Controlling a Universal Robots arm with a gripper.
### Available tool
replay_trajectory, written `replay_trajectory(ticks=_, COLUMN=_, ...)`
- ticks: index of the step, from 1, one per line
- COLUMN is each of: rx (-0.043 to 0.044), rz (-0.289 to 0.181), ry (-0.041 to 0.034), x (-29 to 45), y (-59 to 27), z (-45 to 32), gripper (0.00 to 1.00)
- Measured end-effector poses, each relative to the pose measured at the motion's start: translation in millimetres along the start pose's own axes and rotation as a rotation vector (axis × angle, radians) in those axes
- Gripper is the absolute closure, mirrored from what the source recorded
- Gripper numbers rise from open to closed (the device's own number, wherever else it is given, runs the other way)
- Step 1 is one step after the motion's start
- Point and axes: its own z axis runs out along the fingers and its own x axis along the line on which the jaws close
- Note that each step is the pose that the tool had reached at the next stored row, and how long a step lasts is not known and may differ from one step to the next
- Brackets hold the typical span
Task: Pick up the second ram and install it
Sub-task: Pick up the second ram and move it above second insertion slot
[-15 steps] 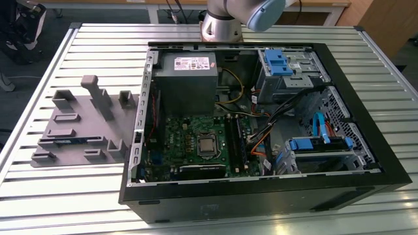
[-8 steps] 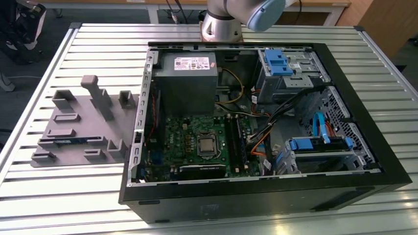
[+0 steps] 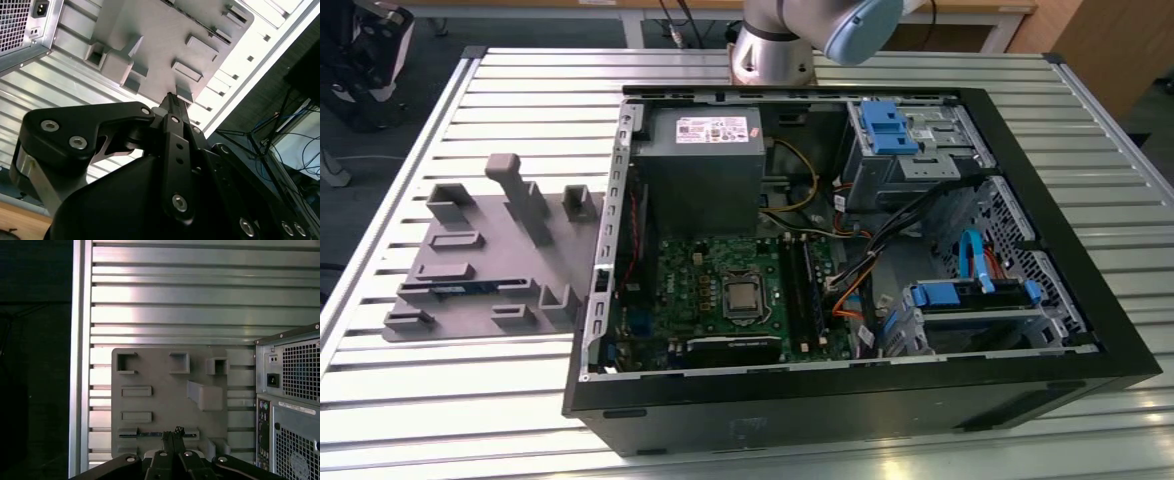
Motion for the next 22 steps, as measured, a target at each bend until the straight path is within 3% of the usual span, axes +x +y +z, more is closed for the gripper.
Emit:
replay_trajectory(ticks=5, rx=-0.0010, rz=-0.070, ry=0.0031, x=0.0, y=-0.1, z=0.2, gripper=0.89)
replay_trajectory(ticks=12, rx=0.0048, rz=-0.138, ry=0.0073, x=0.3, y=-0.1, z=0.5, gripper=0.89)
replay_trajectory(ticks=18, rx=0.0035, rz=-0.177, ry=0.0145, x=0.7, y=-0.1, z=1.7, gripper=0.89)
replay_trajectory(ticks=22, rx=0.0021, rz=-0.236, ry=0.0173, x=0.9, y=-0.1, z=2.3, gripper=0.89)
